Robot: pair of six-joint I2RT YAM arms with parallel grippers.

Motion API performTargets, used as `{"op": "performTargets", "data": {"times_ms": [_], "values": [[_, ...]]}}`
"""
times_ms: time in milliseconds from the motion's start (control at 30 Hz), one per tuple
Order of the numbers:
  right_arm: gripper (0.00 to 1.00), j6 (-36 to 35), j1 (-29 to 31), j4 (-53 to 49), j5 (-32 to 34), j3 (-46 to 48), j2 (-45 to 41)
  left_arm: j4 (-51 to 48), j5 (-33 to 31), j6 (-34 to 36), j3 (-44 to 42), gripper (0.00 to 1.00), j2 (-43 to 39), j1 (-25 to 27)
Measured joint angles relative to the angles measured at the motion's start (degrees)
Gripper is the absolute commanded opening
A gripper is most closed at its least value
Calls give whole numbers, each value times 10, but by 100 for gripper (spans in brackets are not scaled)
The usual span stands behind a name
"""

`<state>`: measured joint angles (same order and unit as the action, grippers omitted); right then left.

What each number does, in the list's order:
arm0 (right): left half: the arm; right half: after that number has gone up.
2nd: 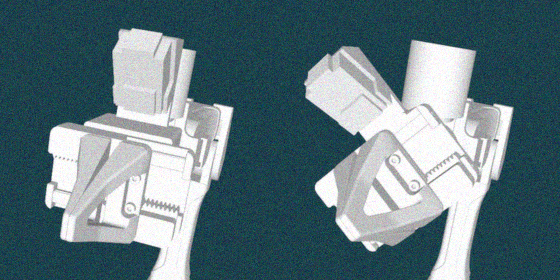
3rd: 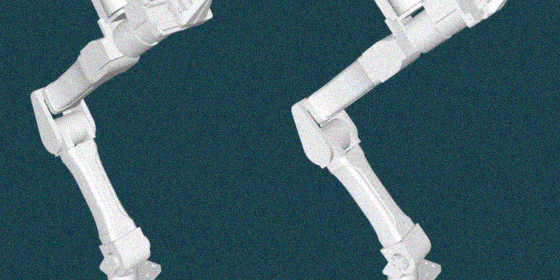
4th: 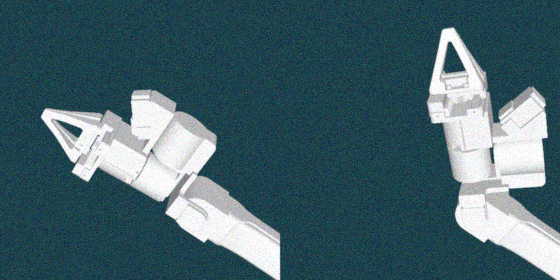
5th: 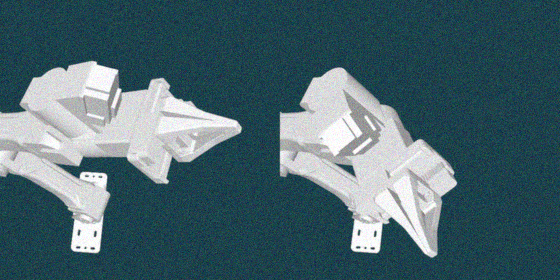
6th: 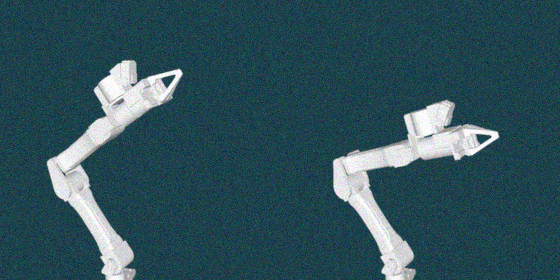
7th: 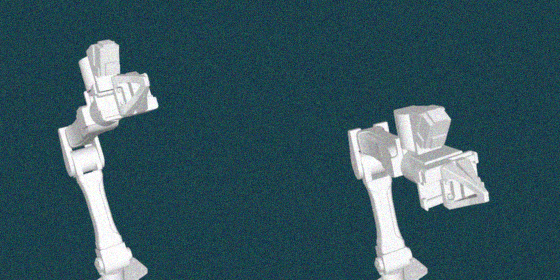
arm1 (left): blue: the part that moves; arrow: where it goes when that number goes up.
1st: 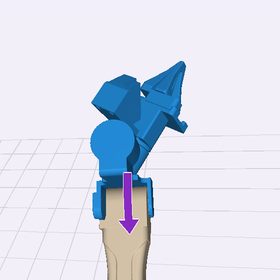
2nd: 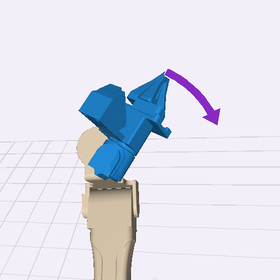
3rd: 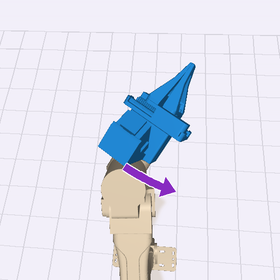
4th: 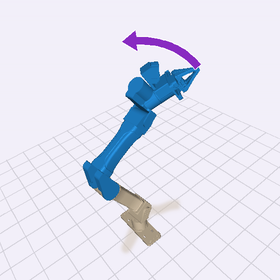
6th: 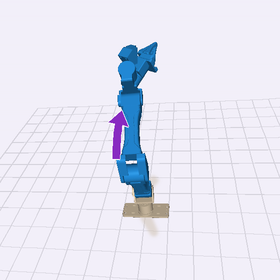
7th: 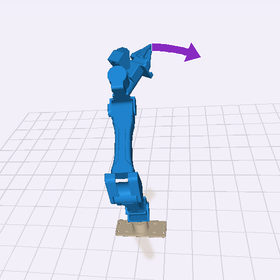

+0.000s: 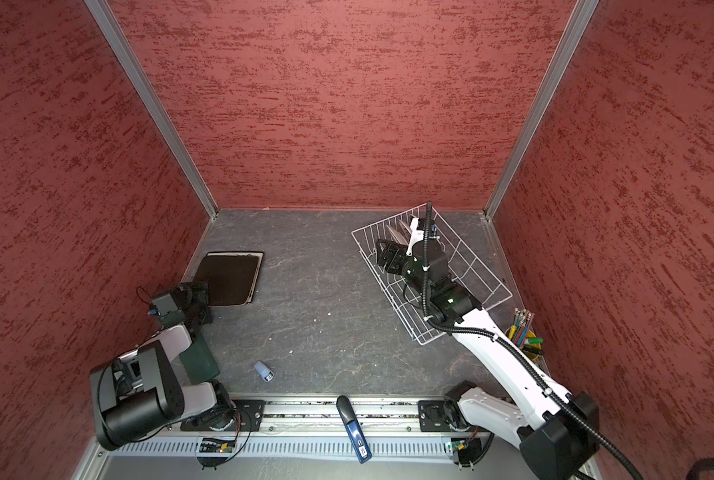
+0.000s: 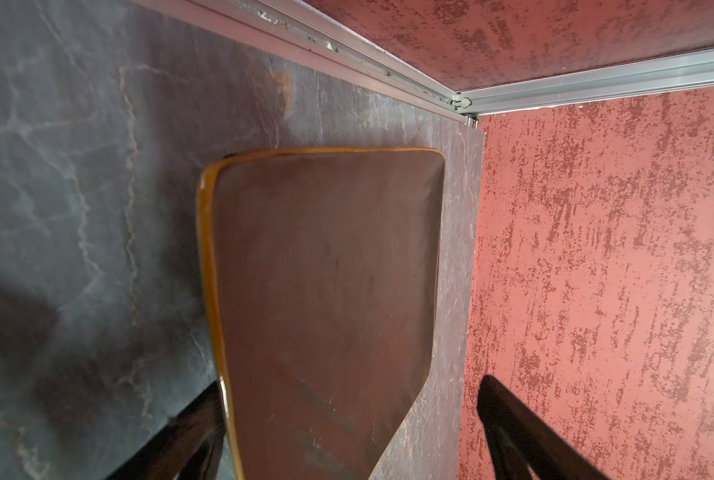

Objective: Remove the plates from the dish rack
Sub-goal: 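Lower the brown plate onto the flowered plate with the left gripper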

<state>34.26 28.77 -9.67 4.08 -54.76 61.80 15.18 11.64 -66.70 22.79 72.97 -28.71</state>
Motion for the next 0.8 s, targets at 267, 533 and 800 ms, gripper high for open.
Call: {"op": "performTargets", "data": {"times_ms": [267,533,800], "values": [[84,0,-7,-14,2,0,3,-3,-2,11,-9,94,-20,1],[84,0,-19,-33,5,0,3,-3,-3,19,14,95,29,17],[84,-1,-37,-39,6,0,0,-52,-35,59,70,96,67,57]]}}
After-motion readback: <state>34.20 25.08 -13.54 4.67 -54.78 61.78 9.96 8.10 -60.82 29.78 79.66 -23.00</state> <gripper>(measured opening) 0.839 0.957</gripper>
